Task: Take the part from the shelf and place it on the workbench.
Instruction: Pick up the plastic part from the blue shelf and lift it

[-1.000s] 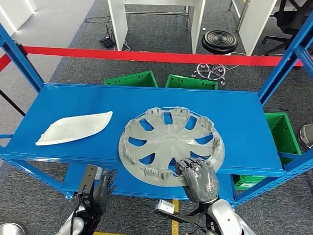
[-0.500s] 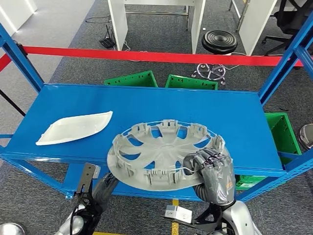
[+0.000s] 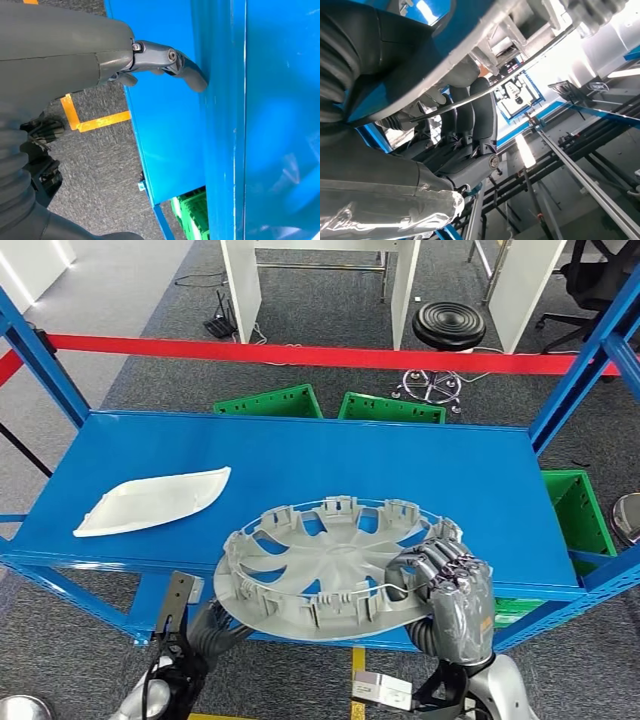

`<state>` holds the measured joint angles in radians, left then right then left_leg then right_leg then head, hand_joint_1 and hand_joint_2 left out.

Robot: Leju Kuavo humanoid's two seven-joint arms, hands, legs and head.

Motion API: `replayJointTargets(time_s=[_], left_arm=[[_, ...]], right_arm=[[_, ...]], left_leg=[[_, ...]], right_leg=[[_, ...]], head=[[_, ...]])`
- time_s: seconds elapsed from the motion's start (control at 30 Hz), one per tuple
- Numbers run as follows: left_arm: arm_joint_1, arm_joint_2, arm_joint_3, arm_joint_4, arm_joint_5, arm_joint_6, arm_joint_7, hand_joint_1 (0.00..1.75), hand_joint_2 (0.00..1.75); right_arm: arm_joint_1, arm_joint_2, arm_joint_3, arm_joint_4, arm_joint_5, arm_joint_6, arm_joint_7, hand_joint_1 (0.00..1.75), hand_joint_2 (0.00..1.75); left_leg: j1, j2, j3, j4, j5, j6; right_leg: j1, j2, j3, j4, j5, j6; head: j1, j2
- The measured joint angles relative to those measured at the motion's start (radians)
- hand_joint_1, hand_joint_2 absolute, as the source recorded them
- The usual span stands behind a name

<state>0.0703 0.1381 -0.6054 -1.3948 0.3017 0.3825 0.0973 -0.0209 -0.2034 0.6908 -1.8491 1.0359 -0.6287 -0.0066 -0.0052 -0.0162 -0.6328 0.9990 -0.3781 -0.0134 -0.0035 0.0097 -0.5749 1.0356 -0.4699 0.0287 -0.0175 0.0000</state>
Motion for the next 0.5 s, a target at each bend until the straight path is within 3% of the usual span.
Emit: replayJointTargets(time_s=[0.5], left_arm=[[0.0, 0.0, 0.004, 0.0, -0.01, -0.009, 0.0, 0.0, 1.75]], right_arm=[[0.011, -0.003, -0.02, -0.012, -0.037, -0.002, -0.043, 1.36, 1.75]], left_leg=[[0.0, 0.0, 0.0, 0.0, 0.0, 0.0]], right_leg=[[0.0, 0.0, 0.0, 0.0, 0.0, 0.0]], head=[[0.0, 0.0]])
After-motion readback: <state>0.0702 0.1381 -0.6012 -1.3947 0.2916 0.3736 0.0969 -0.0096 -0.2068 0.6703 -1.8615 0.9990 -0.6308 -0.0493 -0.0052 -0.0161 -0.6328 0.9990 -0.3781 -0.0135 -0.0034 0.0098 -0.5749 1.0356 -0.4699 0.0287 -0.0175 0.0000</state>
